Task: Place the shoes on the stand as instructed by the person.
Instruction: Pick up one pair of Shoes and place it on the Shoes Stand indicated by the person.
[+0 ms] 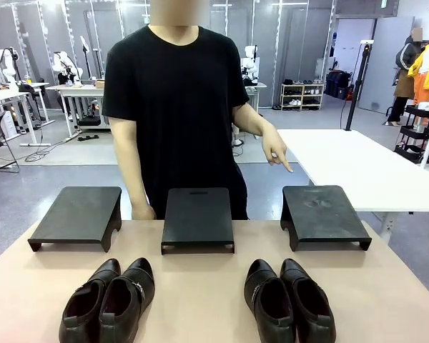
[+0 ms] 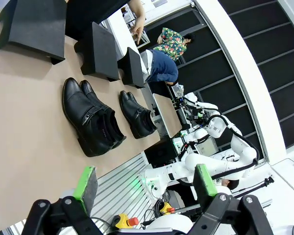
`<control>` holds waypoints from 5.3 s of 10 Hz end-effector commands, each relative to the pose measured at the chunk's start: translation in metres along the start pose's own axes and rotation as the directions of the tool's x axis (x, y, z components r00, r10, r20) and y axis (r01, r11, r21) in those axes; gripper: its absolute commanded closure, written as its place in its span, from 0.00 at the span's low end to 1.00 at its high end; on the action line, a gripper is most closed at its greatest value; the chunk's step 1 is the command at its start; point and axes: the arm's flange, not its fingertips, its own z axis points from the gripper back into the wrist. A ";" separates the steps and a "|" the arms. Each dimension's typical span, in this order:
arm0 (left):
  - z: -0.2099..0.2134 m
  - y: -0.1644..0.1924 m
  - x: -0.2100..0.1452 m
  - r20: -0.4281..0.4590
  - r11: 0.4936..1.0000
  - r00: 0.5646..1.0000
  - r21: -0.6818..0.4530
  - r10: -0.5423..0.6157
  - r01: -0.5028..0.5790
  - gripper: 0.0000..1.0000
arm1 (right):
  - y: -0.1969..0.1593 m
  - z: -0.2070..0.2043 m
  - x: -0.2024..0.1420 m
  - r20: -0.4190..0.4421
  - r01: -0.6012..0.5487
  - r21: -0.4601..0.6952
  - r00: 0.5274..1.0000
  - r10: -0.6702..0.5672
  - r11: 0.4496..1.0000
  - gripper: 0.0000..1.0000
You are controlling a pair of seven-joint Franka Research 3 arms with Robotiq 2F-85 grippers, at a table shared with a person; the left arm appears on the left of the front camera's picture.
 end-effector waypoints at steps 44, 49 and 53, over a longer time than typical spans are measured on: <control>0.001 -0.001 0.000 0.004 1.000 1.000 -0.007 -0.006 0.006 0.00 | 0.033 -0.455 -0.121 -0.456 -0.319 -0.813 0.869 -0.192 0.486 1.00; 0.001 -0.001 0.000 0.004 1.000 1.000 -0.007 -0.006 0.006 0.00 | 0.068 -0.444 -0.108 -0.477 -0.355 -0.791 0.868 -0.139 0.499 1.00; 0.001 -0.001 0.000 0.004 1.000 1.000 -0.007 -0.006 0.006 0.00 | 0.118 -0.412 -0.072 -0.516 -0.409 -0.739 0.855 -0.058 0.536 1.00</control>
